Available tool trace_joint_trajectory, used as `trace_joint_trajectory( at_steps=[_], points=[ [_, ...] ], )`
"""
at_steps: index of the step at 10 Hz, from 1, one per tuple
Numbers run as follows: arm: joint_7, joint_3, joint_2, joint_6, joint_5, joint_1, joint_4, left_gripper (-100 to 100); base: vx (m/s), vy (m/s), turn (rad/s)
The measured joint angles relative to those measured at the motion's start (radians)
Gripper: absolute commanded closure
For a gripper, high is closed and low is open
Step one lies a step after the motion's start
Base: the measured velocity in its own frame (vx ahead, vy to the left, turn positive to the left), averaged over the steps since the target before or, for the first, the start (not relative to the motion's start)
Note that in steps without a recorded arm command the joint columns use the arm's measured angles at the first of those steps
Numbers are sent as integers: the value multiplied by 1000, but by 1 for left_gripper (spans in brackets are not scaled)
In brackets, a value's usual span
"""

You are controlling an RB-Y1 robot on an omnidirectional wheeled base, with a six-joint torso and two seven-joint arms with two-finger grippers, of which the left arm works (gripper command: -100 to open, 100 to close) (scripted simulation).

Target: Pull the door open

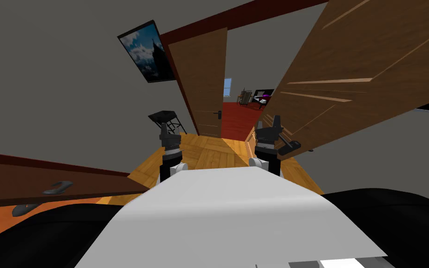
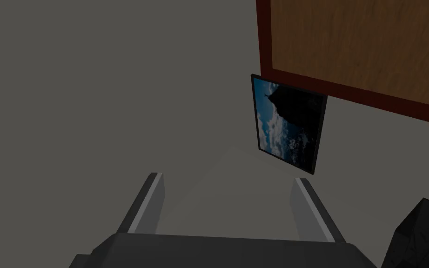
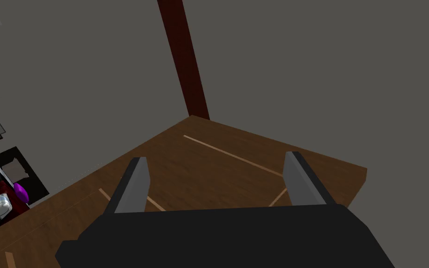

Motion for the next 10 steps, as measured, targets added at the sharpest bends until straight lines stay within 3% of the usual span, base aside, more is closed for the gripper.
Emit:
trace_joint_trajectory(
  at_steps=[3, 10],
  points=[
    [8, 8, 16, 6, 5, -21, 38, -100, 154, -47, -29],
    [26, 7, 55, 14, 9, -94, 196, -100, 149, -40, -66]
  ],
)
